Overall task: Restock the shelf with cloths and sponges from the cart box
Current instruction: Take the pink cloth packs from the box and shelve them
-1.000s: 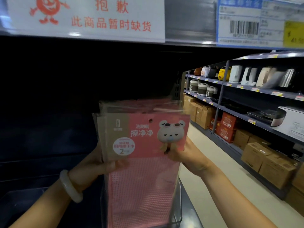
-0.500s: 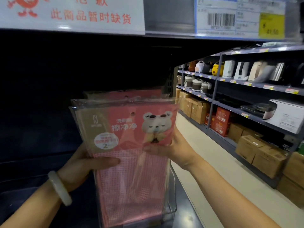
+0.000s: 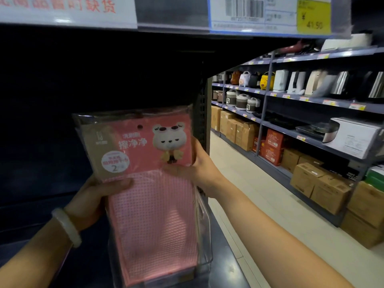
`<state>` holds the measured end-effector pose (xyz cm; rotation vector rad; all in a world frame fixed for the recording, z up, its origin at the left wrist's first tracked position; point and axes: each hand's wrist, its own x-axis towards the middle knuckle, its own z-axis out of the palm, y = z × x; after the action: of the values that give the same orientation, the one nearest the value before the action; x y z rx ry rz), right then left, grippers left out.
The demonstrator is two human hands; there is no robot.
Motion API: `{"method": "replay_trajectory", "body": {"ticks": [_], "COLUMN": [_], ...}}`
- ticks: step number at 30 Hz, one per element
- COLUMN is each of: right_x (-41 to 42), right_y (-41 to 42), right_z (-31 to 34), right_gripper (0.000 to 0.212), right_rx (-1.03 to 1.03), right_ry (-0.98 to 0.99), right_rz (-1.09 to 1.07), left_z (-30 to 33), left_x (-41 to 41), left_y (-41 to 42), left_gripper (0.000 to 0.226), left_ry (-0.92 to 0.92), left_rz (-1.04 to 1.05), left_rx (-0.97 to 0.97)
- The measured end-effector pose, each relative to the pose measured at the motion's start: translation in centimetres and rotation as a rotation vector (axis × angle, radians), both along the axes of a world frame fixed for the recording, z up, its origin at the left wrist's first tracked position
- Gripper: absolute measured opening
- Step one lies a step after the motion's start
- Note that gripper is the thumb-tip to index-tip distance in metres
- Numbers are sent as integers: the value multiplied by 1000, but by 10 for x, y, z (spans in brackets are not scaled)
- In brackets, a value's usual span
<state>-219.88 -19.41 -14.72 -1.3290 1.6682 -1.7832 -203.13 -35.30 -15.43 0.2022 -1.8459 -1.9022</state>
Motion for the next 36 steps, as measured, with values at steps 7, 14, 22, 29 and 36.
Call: {"method": "replay_trajectory", "body": {"ticks": [7, 14, 22, 29, 36], "right_x": [-28, -41, -44, -42, -51], "right_y": [-27, -57, -63, -68, -67], "right_z": [-3, -25, -34, -30, -26], "right_gripper": [73, 100, 107, 28, 39], "right_rx": [81, 166, 215, 78, -8], "right_ry": [-96, -144, -272, -88, -91], "right_rz": [-32, -58, -150, -60, 1], "left_z": [-10, -30, -39, -39, -41], "left_x": [-39, -64, -68, -62, -59], "left_y": [-23, -45, -53, -54, -57], "left_gripper": [76, 37, 46, 91, 101], "left_ry": [-47, -137, -163, -139, -84], "left_rz": [54, 87, 51, 13, 51], "left_rx": [188, 340, 373, 318, 301]}}
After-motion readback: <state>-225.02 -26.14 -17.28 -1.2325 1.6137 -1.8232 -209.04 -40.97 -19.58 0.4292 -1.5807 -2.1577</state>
